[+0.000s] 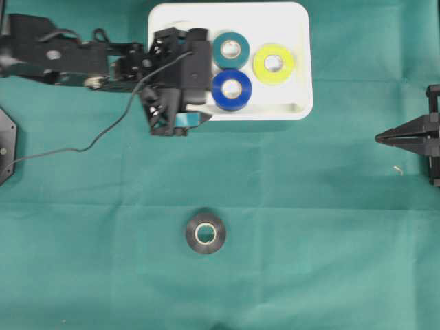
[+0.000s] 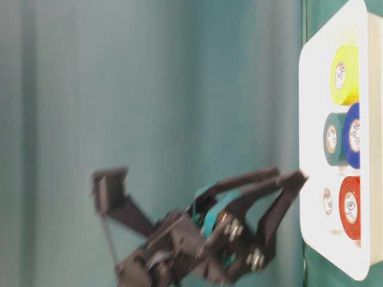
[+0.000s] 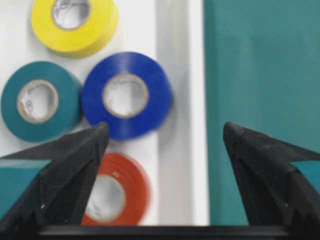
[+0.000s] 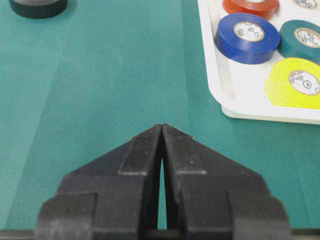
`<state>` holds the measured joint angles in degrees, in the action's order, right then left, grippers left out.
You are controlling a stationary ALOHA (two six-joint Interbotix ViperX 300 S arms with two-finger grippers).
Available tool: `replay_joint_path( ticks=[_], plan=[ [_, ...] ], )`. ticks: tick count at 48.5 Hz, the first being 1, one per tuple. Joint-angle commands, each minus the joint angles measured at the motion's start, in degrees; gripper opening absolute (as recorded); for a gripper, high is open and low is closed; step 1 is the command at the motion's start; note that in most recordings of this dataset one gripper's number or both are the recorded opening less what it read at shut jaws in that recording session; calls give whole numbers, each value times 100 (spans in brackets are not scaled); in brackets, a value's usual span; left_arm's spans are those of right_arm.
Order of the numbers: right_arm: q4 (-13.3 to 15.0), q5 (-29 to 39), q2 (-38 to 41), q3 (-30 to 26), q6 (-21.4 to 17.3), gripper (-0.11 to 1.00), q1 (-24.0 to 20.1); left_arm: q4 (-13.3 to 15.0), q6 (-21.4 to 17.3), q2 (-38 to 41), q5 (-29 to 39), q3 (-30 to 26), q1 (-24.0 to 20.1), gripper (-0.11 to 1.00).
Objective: Put the tape into the white case with the left arm.
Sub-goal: 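Open the left gripper to release the blue roll and withdraw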
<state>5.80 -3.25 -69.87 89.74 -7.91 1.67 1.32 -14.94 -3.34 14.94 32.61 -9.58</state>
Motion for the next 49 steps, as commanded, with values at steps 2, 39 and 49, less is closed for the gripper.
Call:
replay_joint_path(
  ticks=[2,39,49],
  plan=[
    [0,-53,26,-53,9,-9,9,18,97,-554,-185,264,185,96],
    [0,-62,35,-62,0,-9,9,26,387,-2558,-1301,2092,738,95],
    [0,-53,35,-53,9,-9,9,26,378,-2883,-1406,2294,984,95]
  ],
)
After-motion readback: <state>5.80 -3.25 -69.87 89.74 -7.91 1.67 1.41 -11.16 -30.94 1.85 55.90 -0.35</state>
